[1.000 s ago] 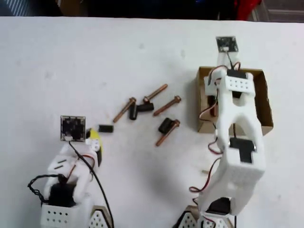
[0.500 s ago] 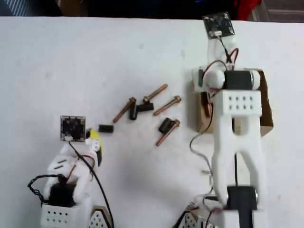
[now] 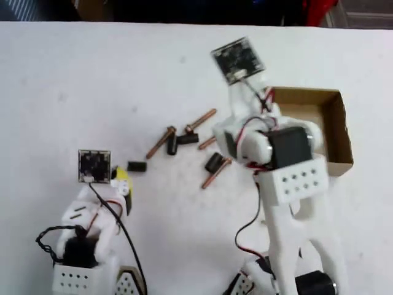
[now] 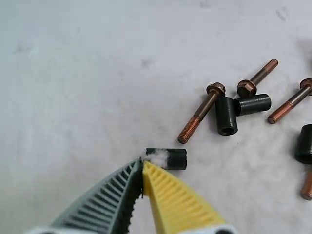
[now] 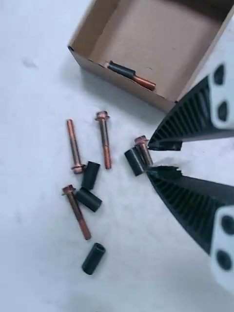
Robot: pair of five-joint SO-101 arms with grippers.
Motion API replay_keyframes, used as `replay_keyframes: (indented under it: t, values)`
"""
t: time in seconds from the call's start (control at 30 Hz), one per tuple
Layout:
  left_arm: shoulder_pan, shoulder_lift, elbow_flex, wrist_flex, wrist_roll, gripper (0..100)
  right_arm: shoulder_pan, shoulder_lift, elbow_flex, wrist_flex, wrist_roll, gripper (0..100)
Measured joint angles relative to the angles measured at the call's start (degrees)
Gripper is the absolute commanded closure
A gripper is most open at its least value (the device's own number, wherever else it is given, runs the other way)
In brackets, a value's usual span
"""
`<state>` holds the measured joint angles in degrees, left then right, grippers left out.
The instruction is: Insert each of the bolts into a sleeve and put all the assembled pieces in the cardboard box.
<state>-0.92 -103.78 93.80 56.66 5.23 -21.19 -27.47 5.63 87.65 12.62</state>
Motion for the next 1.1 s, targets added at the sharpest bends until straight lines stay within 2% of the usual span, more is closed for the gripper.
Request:
replay_keyframes:
  t: [0.3, 0.63, 0.73, 0.9, 0.97, 1.1]
  values:
    - [0.0, 0.0, 0.0, 0.0, 0.0, 98, -1.1, 0.1, 22.0, -18.3, 0.0, 95.9]
    - [-4.3, 0.0, 0.0, 0.0, 0.0, 98, -1.0, 0.1, 32.6, -30.3, 0.0, 95.9]
    - [-4.7, 0.0, 0.0, 0.0, 0.0, 98, -1.0, 0.1, 36.0, -35.1, -4.5, 92.9]
    - [-4.7, 0.0, 0.0, 0.0, 0.0, 98, -0.2, 0.1, 38.9, -39.5, -15.1, 79.5]
    - [-4.7, 0.0, 0.0, 0.0, 0.0, 98, -0.4, 0.1, 39.0, -39.8, -18.1, 80.3]
    - [-4.7, 0.0, 0.0, 0.0, 0.0, 98, -0.4, 0.1, 39.0, -39.8, -21.3, 89.7]
